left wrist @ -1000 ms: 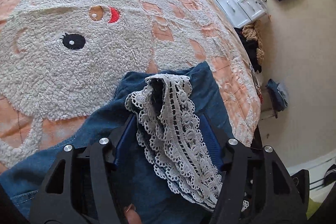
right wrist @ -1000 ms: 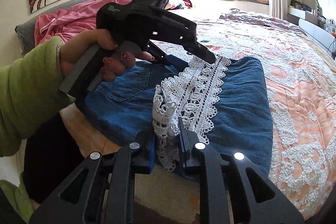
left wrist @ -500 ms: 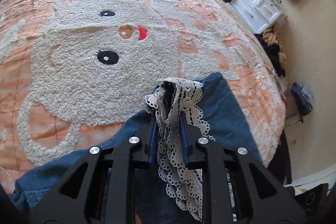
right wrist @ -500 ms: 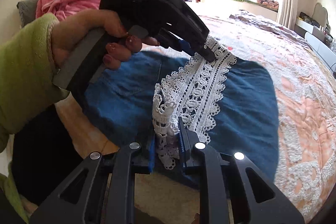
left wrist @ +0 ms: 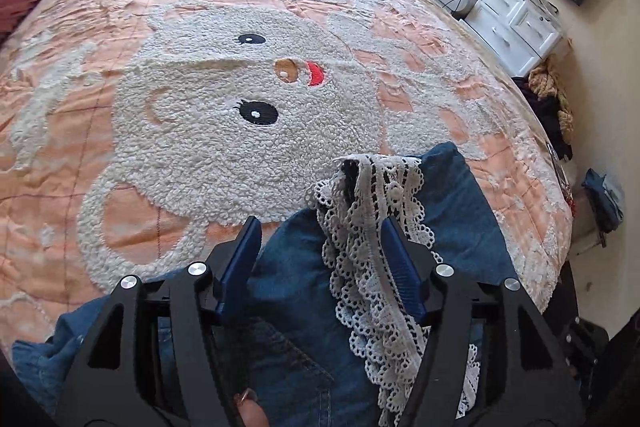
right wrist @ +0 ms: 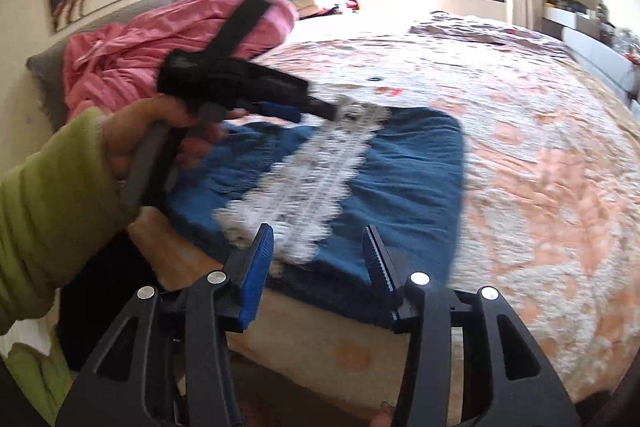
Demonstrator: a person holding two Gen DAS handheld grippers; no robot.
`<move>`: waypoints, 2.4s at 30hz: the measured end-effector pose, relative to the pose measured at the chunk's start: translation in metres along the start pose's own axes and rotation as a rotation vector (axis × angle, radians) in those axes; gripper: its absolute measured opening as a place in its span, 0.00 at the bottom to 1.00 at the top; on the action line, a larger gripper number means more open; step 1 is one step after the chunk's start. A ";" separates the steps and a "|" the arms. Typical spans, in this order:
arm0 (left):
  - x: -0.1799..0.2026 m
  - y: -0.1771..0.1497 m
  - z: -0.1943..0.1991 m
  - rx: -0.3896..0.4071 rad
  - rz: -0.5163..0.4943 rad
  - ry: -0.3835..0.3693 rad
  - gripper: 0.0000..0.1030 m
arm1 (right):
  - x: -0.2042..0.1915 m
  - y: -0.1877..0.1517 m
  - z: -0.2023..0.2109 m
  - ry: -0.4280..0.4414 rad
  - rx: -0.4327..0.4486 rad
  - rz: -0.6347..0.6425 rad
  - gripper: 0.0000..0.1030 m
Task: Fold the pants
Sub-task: 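Lift the lace-trimmed legs with both tools and fold them over the pants, then open both tools and withdraw from the folded pants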
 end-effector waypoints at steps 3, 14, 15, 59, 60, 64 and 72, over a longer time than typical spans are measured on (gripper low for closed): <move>0.009 -0.009 0.017 0.023 -0.022 0.010 0.70 | 0.029 0.001 0.005 -0.048 -0.002 -0.066 0.44; 0.057 -0.054 0.051 0.082 -0.078 0.027 0.90 | 0.063 -0.002 0.012 -0.132 -0.016 -0.085 0.44; 0.061 -0.058 0.051 0.086 -0.087 0.036 0.90 | 0.060 -0.002 0.008 -0.130 -0.025 -0.073 0.43; 0.042 -0.115 0.118 0.202 -0.041 0.213 0.91 | 0.019 0.051 0.019 -0.096 0.017 0.009 0.68; 0.039 -0.115 0.119 0.205 -0.036 0.214 0.91 | 0.017 0.056 0.015 -0.093 0.017 0.014 0.68; 0.025 -0.116 0.124 0.219 -0.016 0.229 0.91 | 0.011 0.076 -0.016 -0.063 -0.018 0.059 0.62; -0.014 -0.122 0.128 0.220 0.055 0.266 0.91 | 0.018 0.108 -0.117 -0.032 -0.161 0.046 0.26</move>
Point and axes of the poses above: each gripper's, at about its wrist camera, not at the fingertips, and z roughly against the way its jaws point, x to its right, y to its top, the point moved 10 cm from there along -z, roughly the way its jaws point
